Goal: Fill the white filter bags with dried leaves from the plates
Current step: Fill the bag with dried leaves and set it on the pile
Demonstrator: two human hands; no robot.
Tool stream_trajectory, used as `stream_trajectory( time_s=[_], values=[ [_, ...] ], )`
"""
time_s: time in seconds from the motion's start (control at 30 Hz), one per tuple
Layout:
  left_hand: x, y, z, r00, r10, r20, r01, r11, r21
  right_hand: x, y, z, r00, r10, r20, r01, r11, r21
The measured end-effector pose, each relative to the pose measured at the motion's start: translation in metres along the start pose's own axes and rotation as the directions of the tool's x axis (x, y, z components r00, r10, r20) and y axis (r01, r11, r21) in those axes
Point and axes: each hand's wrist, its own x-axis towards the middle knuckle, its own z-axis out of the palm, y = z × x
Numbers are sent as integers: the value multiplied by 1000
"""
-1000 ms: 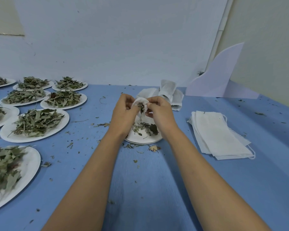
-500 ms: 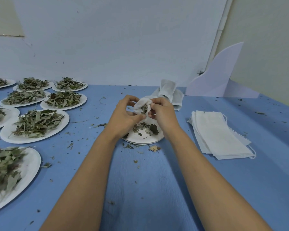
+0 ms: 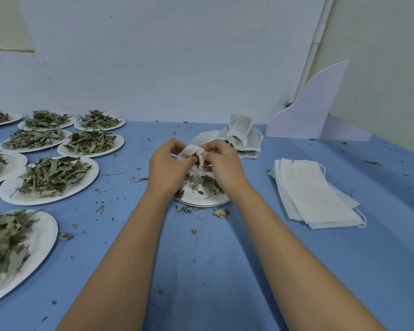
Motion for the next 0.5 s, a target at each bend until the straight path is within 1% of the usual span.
stream_trajectory(
  time_s=[0.17, 0.3, 0.4, 0.43, 0.5],
  values=[
    [-1, 5, 0, 991, 35, -132, -22, 995, 94, -6, -5, 9, 994, 16, 104, -21, 999, 50],
    [-3, 6, 2, 983, 21, -185, -4, 995, 95, -7, -8, 8, 991, -28, 132, 22, 999, 42],
    [-2, 8, 4, 982, 23, -186, -16, 999, 42, -7, -7, 5, 993, -87, 74, 89, 996, -15],
    [-2, 8, 4, 986, 21, -163, -19, 1000, 15, -6, -6, 3, 994, -109, 32, 110, 993, -45],
    [-1, 7, 2, 995, -6, -95, 0, 998, -67, -5, -5, -1, 991, -130, -36, 128, 990, -52]
  ],
)
